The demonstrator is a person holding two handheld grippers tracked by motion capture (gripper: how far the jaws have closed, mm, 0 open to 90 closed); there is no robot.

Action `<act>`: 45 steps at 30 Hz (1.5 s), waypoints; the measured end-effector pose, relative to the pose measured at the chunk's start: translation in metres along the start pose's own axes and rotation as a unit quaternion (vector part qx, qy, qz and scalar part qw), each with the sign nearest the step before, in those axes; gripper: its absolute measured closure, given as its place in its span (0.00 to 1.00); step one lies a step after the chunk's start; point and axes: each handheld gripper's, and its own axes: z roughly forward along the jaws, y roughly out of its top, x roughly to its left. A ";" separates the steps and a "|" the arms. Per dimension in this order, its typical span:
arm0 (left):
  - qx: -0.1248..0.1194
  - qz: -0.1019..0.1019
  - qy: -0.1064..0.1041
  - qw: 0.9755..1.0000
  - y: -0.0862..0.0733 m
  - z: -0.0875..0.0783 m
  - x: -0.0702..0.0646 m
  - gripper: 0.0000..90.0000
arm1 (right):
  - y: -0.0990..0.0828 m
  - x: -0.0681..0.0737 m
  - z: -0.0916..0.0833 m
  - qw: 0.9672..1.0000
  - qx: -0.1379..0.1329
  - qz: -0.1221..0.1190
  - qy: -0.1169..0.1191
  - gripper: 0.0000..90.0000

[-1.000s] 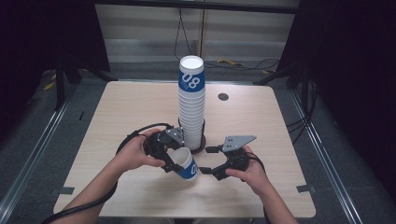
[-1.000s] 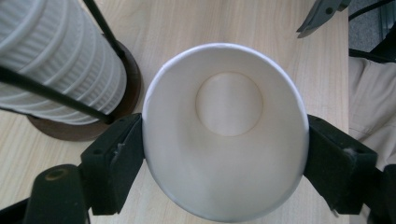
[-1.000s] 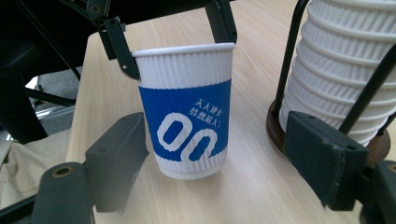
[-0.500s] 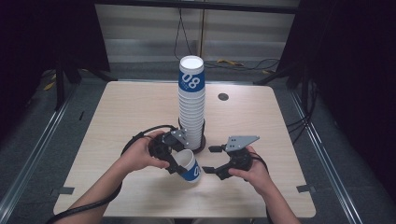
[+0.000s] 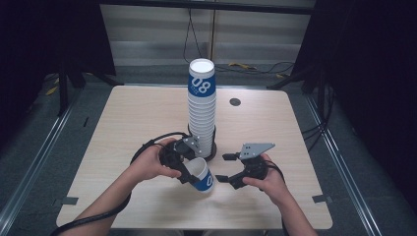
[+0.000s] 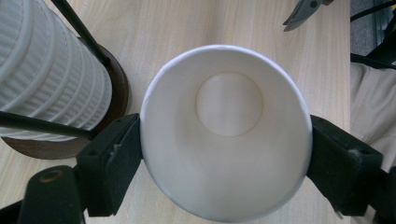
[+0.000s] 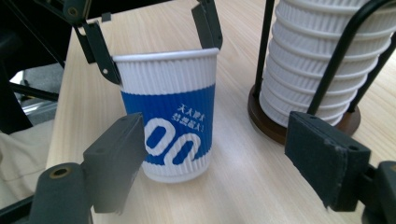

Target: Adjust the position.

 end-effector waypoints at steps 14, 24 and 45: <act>-0.008 -0.005 -0.003 1.000 0.002 0.003 0.000 0.17 | -0.002 -0.003 -0.003 1.000 0.000 0.002 -0.003 0.22; -0.008 0.002 -0.012 1.000 0.007 0.006 -0.001 0.17 | -0.003 -0.004 -0.003 1.000 0.001 0.001 -0.006 0.22; -0.030 0.028 -0.024 0.999 0.017 0.013 -0.009 0.16 | -0.004 -0.007 -0.006 1.000 -0.002 0.008 -0.010 0.22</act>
